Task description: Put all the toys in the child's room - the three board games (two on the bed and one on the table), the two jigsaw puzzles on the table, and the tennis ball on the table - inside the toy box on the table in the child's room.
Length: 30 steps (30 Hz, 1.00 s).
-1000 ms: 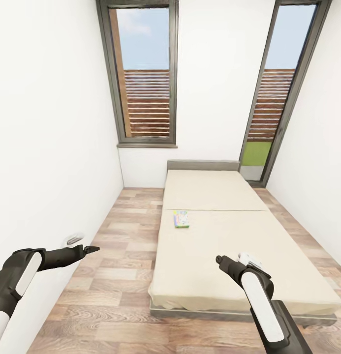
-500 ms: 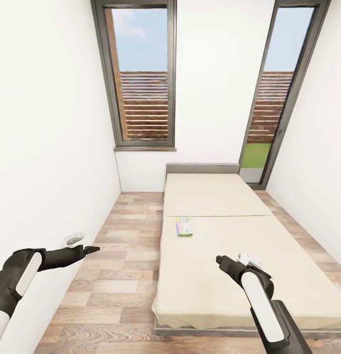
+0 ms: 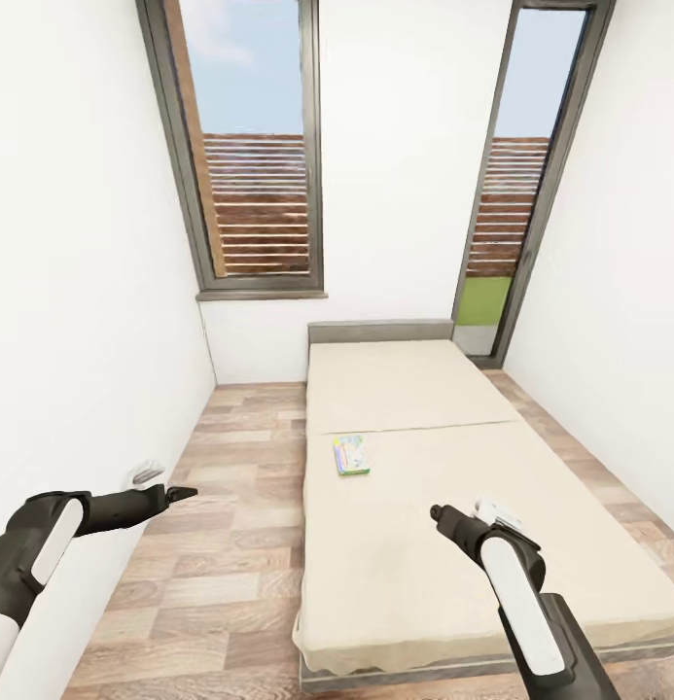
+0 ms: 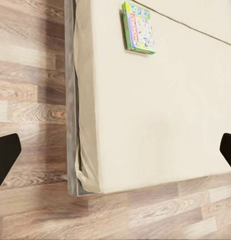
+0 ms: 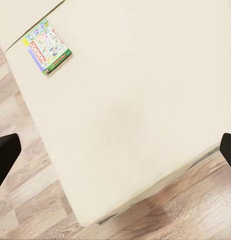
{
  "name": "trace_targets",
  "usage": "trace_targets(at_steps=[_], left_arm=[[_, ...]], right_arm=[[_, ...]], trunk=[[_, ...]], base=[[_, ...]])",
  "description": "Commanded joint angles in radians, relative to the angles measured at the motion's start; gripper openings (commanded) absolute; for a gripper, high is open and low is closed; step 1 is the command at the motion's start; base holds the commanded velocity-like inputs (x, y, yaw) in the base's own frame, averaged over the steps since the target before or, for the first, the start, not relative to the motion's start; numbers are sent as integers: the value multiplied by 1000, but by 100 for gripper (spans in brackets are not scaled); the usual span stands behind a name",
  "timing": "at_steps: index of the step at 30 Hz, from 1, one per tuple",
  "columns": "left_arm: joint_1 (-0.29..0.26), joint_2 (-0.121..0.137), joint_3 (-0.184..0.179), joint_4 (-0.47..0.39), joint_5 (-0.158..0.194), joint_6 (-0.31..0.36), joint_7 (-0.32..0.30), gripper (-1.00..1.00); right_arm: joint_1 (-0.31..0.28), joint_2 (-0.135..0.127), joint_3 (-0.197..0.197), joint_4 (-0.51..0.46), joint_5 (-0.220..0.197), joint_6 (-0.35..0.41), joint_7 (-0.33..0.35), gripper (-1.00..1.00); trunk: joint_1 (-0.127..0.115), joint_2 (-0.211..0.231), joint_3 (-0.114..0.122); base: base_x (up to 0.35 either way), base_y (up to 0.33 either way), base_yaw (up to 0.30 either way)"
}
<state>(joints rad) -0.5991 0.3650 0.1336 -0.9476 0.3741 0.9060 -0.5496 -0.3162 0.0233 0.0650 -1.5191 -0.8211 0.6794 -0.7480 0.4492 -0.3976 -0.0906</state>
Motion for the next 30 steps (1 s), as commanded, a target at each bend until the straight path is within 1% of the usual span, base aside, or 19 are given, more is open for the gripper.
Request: trace_targets(at_steps=[1,14,30], left_arm=[[-1,0,2,0,-1,5,-4,100],[-1,0,2,0,-1,5,-5,100],[-1,0,2,0,-1,6,-4,100]], right_arm=[[-1,0,0,-1,-9,2,-10,100],[-1,0,-3,0,-10,2,-11,100],[-1,1,-4,3,-10,2,-11,100]], trunk=[[1,-2,-3],[1,-2,-17],[1,-2,-34]], base=[[58,27,-213],[12,30,-215],[0,177,-215]])
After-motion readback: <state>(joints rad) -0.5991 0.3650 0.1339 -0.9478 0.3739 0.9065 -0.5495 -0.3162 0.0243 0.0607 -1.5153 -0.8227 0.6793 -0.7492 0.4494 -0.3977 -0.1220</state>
